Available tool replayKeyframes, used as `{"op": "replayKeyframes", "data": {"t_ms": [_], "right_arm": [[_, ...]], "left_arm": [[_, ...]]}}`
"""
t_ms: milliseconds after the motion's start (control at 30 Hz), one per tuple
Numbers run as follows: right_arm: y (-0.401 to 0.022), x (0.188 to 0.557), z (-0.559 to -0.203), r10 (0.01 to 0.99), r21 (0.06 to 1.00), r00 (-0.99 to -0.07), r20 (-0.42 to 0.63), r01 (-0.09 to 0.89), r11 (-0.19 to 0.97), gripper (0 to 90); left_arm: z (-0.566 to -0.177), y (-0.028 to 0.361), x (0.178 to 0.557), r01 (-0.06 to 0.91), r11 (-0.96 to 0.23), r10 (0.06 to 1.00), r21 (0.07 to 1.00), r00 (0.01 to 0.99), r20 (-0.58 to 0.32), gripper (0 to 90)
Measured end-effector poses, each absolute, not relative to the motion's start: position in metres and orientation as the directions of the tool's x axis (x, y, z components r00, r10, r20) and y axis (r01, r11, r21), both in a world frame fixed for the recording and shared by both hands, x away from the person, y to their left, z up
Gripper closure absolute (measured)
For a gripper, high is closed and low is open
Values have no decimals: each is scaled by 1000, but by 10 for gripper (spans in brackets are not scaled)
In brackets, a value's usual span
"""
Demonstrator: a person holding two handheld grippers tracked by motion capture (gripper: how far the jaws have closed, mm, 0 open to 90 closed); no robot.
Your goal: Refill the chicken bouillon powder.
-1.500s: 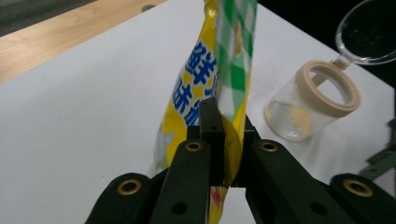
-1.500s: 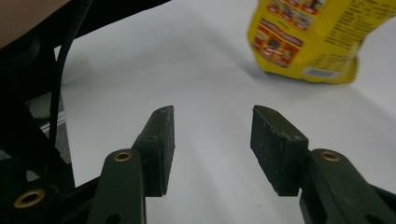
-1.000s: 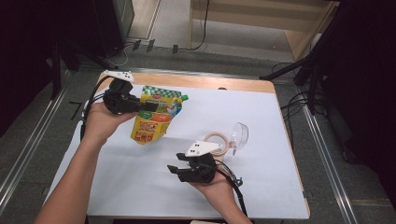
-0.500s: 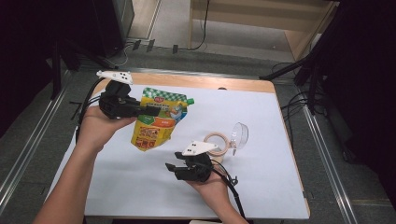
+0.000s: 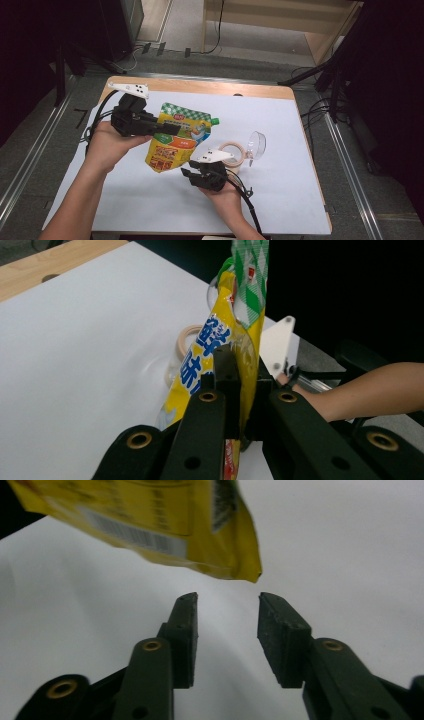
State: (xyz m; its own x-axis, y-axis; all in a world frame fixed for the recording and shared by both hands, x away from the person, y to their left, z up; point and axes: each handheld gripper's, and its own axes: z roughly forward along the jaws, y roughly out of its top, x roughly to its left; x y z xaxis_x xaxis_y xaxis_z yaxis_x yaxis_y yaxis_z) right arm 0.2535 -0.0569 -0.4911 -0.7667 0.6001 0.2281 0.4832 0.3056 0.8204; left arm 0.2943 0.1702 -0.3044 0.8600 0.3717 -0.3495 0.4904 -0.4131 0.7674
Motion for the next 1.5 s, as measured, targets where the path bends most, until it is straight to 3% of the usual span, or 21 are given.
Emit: {"op": "replayKeyframes", "data": {"t_ms": [167,400,667,733,867,1067,1200,1500], "right_arm": [[-60,249,-492,628,848,-749,211,460,264,776],[-56,241,-489,624,877,-763,168,404,259,748],[-59,243,-495,643,880,-742,190,419,224,837],[-61,243,-496,630,880,-744,224,433,197,838],[-58,237,-491,600,902,-776,193,381,202,804],[-49,227,-484,593,911,-803,57,286,299,762],[-47,223,-483,583,906,-812,30,269,328,728],[-45,218,-484,548,901,-836,39,267,343,743]], "left_arm": [[-301,165,288,492,-408,344,769,863,-370,898],[-306,164,291,528,-372,321,764,845,-428,898],[-300,164,286,529,-337,297,779,845,-446,898],[-301,164,287,536,-337,308,774,840,-447,898],[-305,164,289,541,-338,345,770,833,-433,896],[-306,163,289,533,-329,344,779,836,-427,893],[-309,159,290,514,-345,361,785,845,-395,886],[-318,147,290,476,-395,366,786,866,-341,852]]}}
